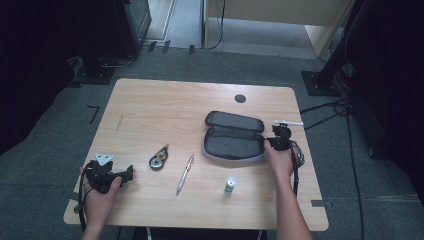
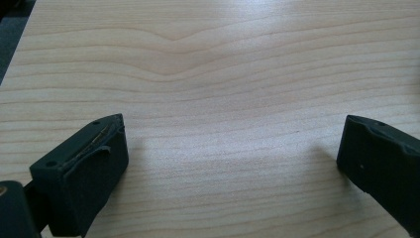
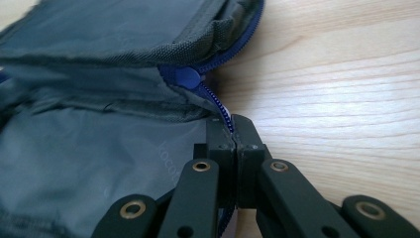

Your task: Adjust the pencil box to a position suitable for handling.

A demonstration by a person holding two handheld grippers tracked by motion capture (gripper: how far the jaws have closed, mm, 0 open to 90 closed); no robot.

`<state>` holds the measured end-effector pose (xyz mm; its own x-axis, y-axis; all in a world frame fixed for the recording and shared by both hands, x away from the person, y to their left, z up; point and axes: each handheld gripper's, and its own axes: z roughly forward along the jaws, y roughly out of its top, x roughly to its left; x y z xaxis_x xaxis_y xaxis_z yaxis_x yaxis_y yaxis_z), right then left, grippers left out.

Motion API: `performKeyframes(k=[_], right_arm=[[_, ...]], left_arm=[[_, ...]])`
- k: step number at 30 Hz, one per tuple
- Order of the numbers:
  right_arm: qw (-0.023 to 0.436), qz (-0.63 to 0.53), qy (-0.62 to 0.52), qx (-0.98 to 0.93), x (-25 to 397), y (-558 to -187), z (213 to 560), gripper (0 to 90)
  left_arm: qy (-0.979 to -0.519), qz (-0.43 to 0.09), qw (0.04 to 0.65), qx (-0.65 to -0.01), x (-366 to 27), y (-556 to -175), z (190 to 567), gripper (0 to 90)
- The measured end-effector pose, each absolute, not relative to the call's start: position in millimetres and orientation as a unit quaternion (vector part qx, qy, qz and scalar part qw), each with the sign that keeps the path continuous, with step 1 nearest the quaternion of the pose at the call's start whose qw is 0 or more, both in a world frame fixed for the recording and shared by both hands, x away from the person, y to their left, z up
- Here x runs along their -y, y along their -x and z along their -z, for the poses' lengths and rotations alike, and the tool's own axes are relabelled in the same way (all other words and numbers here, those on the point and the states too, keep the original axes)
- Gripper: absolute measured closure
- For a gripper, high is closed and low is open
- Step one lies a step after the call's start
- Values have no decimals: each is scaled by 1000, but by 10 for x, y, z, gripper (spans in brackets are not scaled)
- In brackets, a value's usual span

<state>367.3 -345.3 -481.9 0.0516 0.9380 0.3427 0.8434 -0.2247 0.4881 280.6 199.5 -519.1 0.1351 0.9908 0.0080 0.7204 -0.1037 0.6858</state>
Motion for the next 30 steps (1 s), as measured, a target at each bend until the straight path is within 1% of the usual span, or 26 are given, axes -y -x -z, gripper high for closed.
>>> performKeyframes(k=[6,15,30], right_arm=[[92,-324,-716,-611,3275,-3659,4767,889],[86,-329,-714,-612,3187,-3691,4813,889],[78,-348,-685,-635,2849,-3740,4857,885]], left_arm=[[-701,-245,275,-610,-1995,-2806,5191,0],[-703,-245,275,-609,-1995,-2805,5189,0],[-703,-245,274,-609,-1995,-2805,5189,0]])
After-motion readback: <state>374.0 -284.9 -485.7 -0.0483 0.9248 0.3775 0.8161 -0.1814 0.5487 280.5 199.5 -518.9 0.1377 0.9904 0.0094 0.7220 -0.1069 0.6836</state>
